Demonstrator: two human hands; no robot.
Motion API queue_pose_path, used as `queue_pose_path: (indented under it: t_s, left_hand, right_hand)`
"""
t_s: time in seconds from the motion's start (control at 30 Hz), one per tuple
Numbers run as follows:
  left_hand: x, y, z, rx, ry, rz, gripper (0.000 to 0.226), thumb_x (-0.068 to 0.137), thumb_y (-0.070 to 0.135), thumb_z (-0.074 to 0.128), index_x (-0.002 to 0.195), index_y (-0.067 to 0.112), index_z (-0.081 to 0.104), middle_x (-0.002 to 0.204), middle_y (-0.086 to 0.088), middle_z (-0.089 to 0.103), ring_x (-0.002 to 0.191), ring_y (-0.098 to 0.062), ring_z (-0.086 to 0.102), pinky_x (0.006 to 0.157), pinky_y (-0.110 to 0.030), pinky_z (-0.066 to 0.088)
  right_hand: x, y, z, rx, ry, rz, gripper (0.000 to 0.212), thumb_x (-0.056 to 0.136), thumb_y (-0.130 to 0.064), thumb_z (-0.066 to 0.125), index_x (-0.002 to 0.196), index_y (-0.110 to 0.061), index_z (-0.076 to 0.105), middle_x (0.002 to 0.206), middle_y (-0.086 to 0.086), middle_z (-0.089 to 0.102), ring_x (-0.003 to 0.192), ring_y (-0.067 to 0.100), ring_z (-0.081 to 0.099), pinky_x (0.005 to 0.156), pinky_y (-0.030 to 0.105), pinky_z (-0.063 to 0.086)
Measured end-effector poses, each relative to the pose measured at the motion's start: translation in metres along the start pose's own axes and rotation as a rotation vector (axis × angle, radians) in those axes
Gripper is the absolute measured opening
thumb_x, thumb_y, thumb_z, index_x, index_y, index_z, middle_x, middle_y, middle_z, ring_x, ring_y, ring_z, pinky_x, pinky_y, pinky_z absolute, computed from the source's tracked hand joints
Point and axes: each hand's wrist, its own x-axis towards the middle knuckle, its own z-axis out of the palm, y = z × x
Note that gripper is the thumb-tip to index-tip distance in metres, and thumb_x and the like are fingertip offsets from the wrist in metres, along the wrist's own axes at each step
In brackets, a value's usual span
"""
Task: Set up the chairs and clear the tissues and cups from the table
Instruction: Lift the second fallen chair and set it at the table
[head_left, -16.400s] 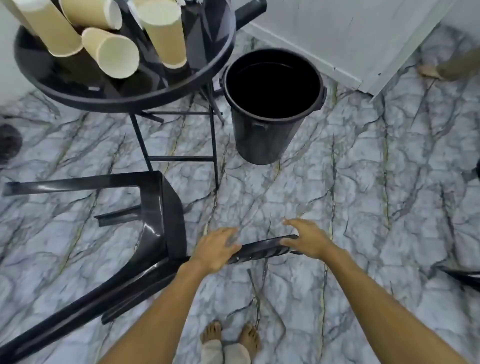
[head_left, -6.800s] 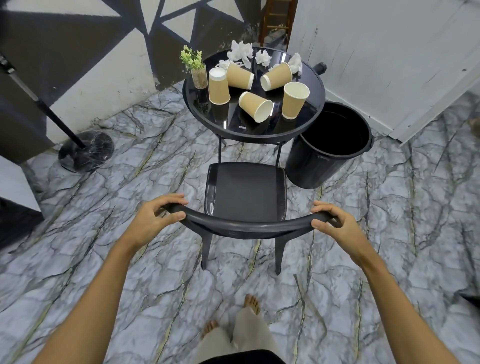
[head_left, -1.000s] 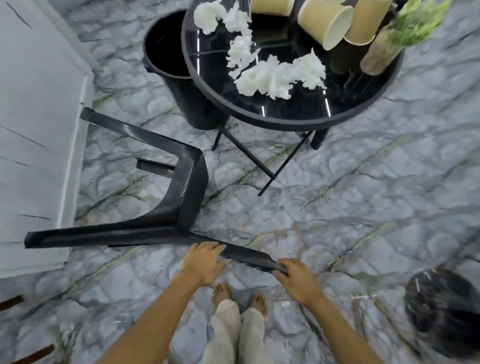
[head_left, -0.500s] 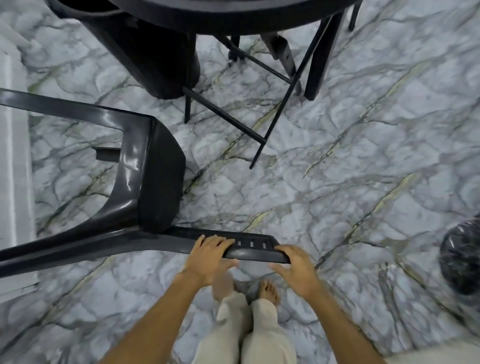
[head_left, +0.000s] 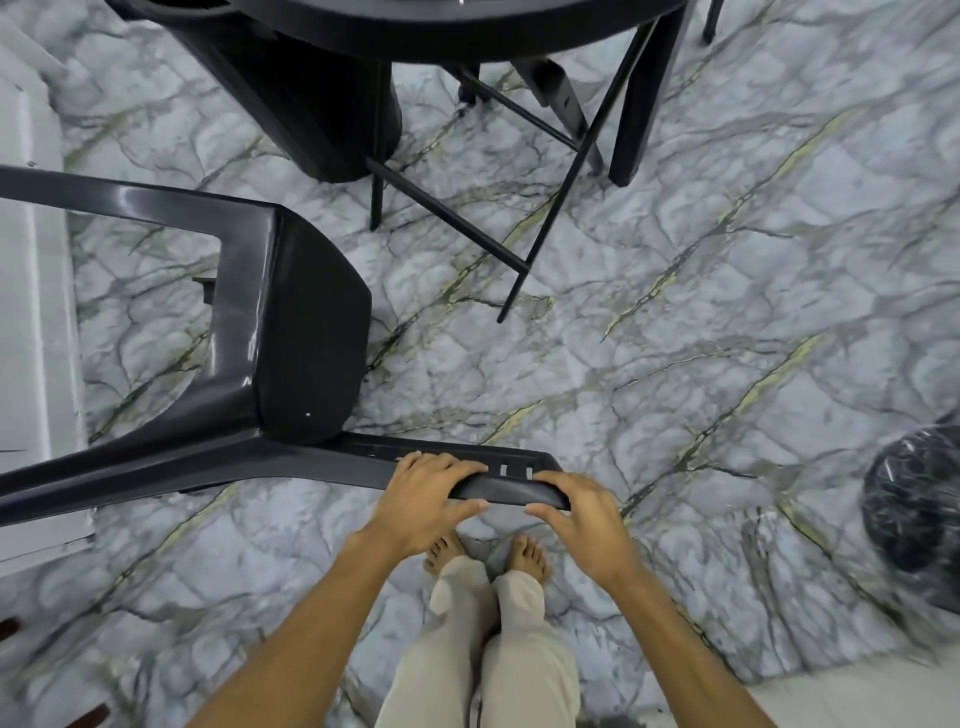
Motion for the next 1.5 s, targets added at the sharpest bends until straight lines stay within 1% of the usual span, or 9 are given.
queue_pose_path:
  t_s: [0.23, 0.4, 0.5, 0.63, 0.83, 0.97, 1.23, 1.37, 1.5]
  left_hand:
    - [-0.053, 0.045, -0.048, -0.092, 0.056, 0.085, 0.067, 0.079, 0.074, 0.038, 0.134, 0.040, 0.053, 0.121, 0.011, 0.062, 0.116, -0.012, 0.054, 0.104, -0.032, 0.031]
    - [-0.096, 0.068, -0.078, -0.232, 0.144, 0.135, 0.060, 0.078, 0.071, 0.051, 0.127, 0.037, 0.061, 0.118, 0.014, 0.067, 0.109, -0.008, 0.059, 0.097, -0.033, 0.044]
    - [-0.124, 0.071, -0.095, -0.367, 0.218, 0.107, 0.052, 0.073, 0.065, 0.063, 0.116, 0.036, 0.068, 0.107, 0.016, 0.072, 0.099, -0.002, 0.063, 0.087, -0.032, 0.050]
    - [-0.161, 0.060, -0.119, -0.449, 0.244, 0.094, 0.042, 0.073, 0.051, 0.073, 0.112, 0.034, 0.072, 0.102, 0.020, 0.072, 0.097, 0.004, 0.064, 0.087, -0.030, 0.051]
    - [-0.218, 0.023, -0.157, -0.502, 0.262, 0.128, 0.032, 0.075, 0.030, 0.082, 0.102, 0.044, 0.073, 0.099, 0.018, 0.074, 0.097, -0.001, 0.068, 0.087, -0.028, 0.052]
    - [-0.258, -0.012, -0.178, -0.542, 0.285, 0.149, 0.035, 0.073, 0.023, 0.085, 0.103, 0.038, 0.075, 0.100, 0.021, 0.074, 0.098, 0.000, 0.068, 0.088, -0.024, 0.051]
    - [-0.326, -0.082, -0.225, -0.582, 0.344, 0.213, 0.031, 0.073, 0.024, 0.085, 0.100, 0.036, 0.076, 0.101, 0.021, 0.074, 0.101, 0.002, 0.066, 0.087, -0.015, 0.048]
    - [-0.346, -0.105, -0.238, -0.595, 0.357, 0.237, 0.036, 0.070, 0.049, 0.078, 0.104, 0.037, 0.075, 0.106, 0.019, 0.074, 0.106, -0.002, 0.065, 0.093, -0.023, 0.048]
    - [-0.358, -0.102, -0.254, -0.576, 0.245, 0.289, 0.040, 0.076, 0.043, 0.079, 0.115, 0.040, 0.070, 0.115, 0.014, 0.070, 0.111, -0.009, 0.063, 0.095, -0.025, 0.048]
  right_hand:
    - [-0.049, -0.057, -0.050, 0.015, -0.015, -0.082, 0.041, 0.083, -0.036, 0.073, 0.121, -0.024, 0.064, 0.116, -0.004, 0.066, 0.107, 0.011, 0.059, 0.094, 0.024, 0.046]
    - [-0.087, -0.101, -0.077, 0.023, 0.033, -0.138, 0.038, 0.081, -0.034, 0.076, 0.116, -0.022, 0.067, 0.108, -0.012, 0.065, 0.098, 0.000, 0.055, 0.083, 0.001, 0.034]
    - [-0.106, -0.125, -0.084, 0.062, 0.058, -0.143, 0.039, 0.079, -0.038, 0.077, 0.114, -0.024, 0.068, 0.106, -0.010, 0.069, 0.097, 0.001, 0.060, 0.082, 0.001, 0.038]
    - [-0.130, -0.159, -0.084, 0.137, 0.056, -0.177, 0.034, 0.083, -0.038, 0.074, 0.114, -0.028, 0.069, 0.105, -0.010, 0.072, 0.096, 0.001, 0.064, 0.085, 0.018, 0.049]
    - [-0.166, -0.214, -0.068, 0.370, -0.028, -0.149, 0.028, 0.090, -0.035, 0.066, 0.118, -0.033, 0.067, 0.105, -0.018, 0.070, 0.101, 0.000, 0.063, 0.088, 0.020, 0.049]
    - [-0.188, -0.259, -0.044, 0.388, -0.059, -0.177, 0.027, 0.093, -0.035, 0.061, 0.119, -0.040, 0.062, 0.106, -0.030, 0.066, 0.103, -0.005, 0.060, 0.086, 0.011, 0.043]
    - [-0.229, -0.309, 0.000, 0.337, 0.050, -0.235, 0.033, 0.092, -0.039, 0.060, 0.124, -0.037, 0.062, 0.122, -0.028, 0.063, 0.116, -0.007, 0.056, 0.097, 0.017, 0.045]
    - [-0.232, -0.335, 0.019, 0.290, 0.156, -0.288, 0.030, 0.091, -0.043, 0.062, 0.120, -0.039, 0.064, 0.119, -0.030, 0.064, 0.113, -0.002, 0.060, 0.094, 0.019, 0.047]
    - [-0.233, -0.354, 0.026, 0.238, 0.203, -0.329, 0.029, 0.090, -0.044, 0.062, 0.118, -0.039, 0.066, 0.111, -0.027, 0.067, 0.102, 0.004, 0.063, 0.086, 0.026, 0.050]
